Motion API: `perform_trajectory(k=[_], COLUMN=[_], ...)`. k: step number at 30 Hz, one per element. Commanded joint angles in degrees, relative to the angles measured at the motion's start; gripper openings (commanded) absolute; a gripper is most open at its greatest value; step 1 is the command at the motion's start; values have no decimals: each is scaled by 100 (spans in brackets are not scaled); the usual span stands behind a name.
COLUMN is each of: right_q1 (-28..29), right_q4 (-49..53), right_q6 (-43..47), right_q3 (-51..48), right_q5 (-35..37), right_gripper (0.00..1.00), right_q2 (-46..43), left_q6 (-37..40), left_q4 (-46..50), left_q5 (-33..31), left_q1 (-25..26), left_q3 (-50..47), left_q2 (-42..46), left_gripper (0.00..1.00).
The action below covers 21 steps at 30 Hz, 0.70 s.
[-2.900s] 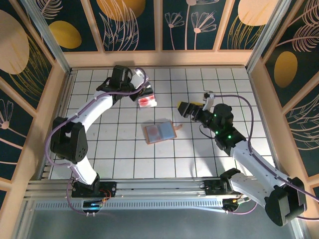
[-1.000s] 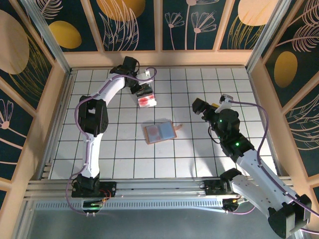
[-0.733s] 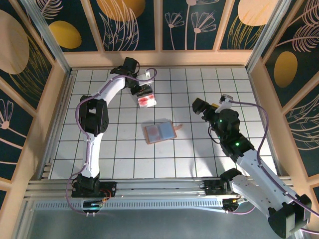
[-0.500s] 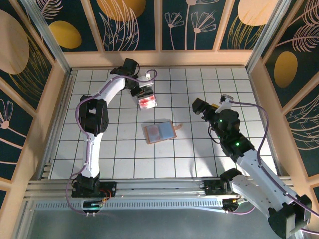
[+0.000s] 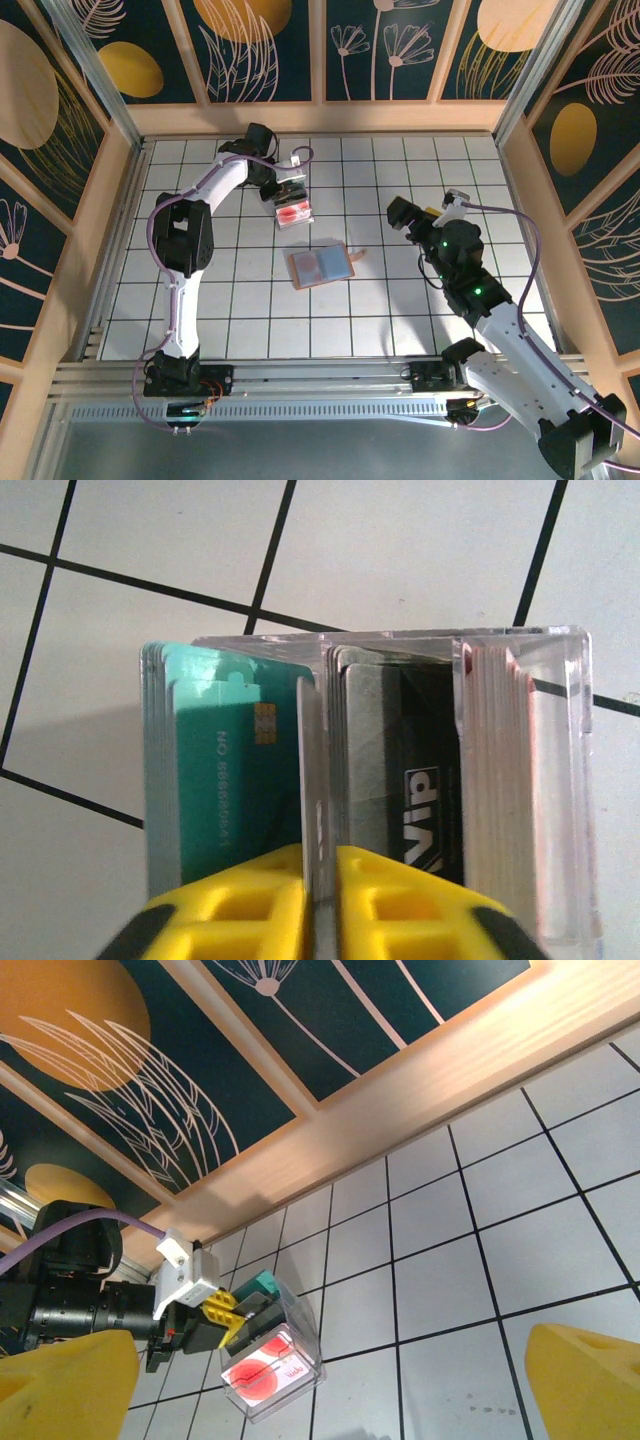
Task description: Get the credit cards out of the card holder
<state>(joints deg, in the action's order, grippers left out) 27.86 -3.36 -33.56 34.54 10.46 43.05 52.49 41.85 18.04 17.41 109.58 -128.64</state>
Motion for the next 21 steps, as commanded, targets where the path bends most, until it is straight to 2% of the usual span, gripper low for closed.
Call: perform_trajectory(k=[1,7,11,17,21], right_q1=[58,130,198,315,317], right_q4=[-89,-4,85,235,273], right_q6=[-90,-56,-37,-1,29], right_q3=[-62,-36,-13,34,57], right_q5=[27,70,156,324,377], right_gripper=[99,99,99,99,99], right_q2=[-103,-87,-77,-27,2], left_q6=[-6,-201,-382,-1123,-1344], left_q4=[662,637,328,-1100,-1839], left_q5=[276,230,-45,-1171,-1819], left_q1=[-9,-3,-7,1,-4], left_q3=[353,512,388,-274,-734], left_q2=[25,152,350,765,999], left_gripper=[19,20,19,20,22])
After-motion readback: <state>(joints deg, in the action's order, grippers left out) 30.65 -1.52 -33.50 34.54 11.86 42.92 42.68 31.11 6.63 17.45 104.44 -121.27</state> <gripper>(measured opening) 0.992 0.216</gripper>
